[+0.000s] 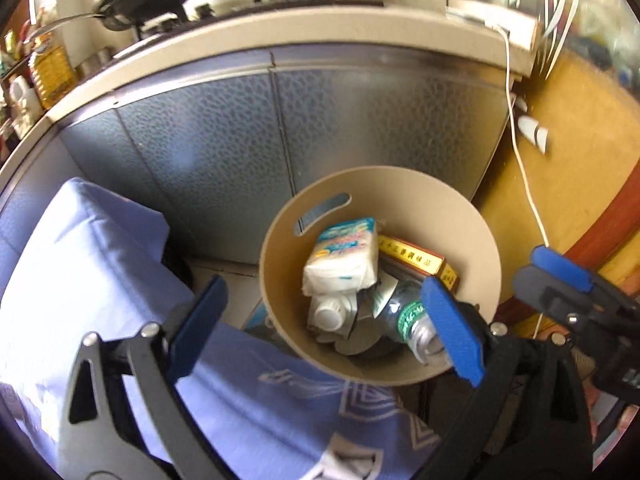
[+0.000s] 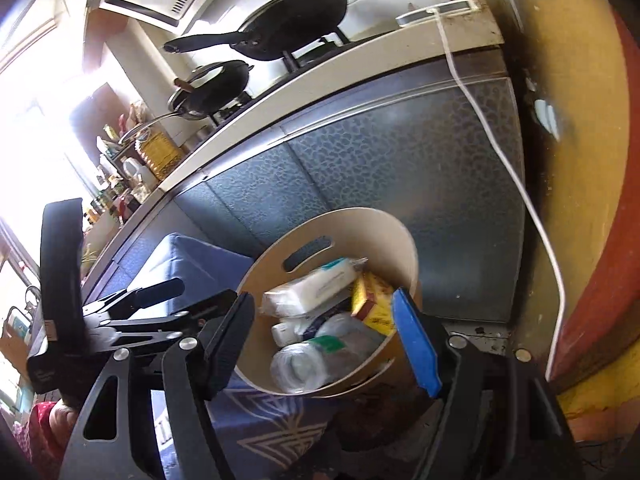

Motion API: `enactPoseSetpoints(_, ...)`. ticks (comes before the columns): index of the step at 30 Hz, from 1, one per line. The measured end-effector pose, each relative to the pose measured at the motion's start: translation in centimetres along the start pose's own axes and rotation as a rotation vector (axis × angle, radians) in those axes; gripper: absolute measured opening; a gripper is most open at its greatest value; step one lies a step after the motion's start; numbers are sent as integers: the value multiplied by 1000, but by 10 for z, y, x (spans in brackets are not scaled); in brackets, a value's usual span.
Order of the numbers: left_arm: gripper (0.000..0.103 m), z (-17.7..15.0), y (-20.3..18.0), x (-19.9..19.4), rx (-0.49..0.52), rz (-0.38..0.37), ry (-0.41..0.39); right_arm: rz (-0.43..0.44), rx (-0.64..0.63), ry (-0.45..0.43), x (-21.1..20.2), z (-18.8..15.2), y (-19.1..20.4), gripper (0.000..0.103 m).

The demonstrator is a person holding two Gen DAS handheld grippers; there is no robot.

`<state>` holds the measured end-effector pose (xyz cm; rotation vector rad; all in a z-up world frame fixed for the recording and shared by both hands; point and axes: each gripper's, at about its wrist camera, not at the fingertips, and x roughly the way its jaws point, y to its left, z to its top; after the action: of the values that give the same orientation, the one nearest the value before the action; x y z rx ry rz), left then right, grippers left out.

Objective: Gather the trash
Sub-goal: 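Withdraw both open tools from the bin and return over the table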

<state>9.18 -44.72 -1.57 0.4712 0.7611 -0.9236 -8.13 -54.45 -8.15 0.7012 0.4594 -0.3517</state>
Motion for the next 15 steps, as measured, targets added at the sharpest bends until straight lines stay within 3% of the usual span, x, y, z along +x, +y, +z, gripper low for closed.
enactPoseSetpoints(5,94,-26,13,-47,-84,56,-67,48,-20,9,-1,-6,32,70)
enactPoseSetpoints(15,94,-93,63,-104,-242,188,-108,71,-92,38,-13,-30,94,70)
